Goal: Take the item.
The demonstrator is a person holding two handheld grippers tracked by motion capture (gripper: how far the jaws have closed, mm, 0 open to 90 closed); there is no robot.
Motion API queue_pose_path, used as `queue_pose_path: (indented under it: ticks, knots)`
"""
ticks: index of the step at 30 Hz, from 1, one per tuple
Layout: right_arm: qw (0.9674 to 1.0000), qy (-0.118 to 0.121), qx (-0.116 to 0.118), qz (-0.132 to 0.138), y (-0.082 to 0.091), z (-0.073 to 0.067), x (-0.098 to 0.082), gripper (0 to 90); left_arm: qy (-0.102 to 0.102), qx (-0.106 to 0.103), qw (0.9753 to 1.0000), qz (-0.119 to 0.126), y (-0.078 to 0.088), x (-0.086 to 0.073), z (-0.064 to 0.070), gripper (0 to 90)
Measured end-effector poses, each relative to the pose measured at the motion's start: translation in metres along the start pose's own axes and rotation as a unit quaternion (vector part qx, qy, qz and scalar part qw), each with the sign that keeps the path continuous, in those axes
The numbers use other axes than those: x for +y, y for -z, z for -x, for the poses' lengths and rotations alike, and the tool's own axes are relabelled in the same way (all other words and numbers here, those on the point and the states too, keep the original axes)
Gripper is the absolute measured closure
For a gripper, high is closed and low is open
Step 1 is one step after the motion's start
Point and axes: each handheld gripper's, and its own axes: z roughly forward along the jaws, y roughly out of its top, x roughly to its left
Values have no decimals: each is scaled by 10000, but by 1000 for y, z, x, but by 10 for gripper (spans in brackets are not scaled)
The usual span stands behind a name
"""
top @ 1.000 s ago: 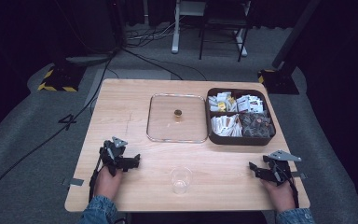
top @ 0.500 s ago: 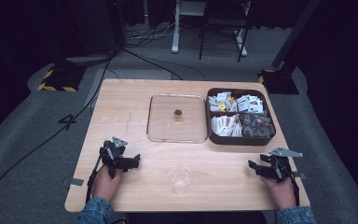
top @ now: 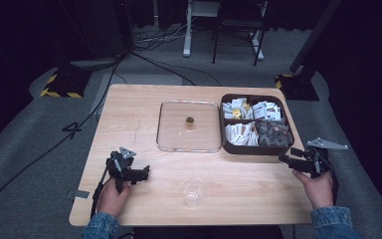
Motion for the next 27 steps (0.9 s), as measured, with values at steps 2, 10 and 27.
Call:
queue_pose_path:
  ticks: [2,10,27]
  knots:
    - [10000,5,-20,48,2,2,6,335,-1,5,10000,-2,0,0,0,1]
    - [9993,-128,-227,269,6,7,28,367,-5,2,10000,-8,0,0,0,1]
    - [9984,-74,-553,25,-31,28,59,388,-18,-2,10000,-11,1,-1,1,1]
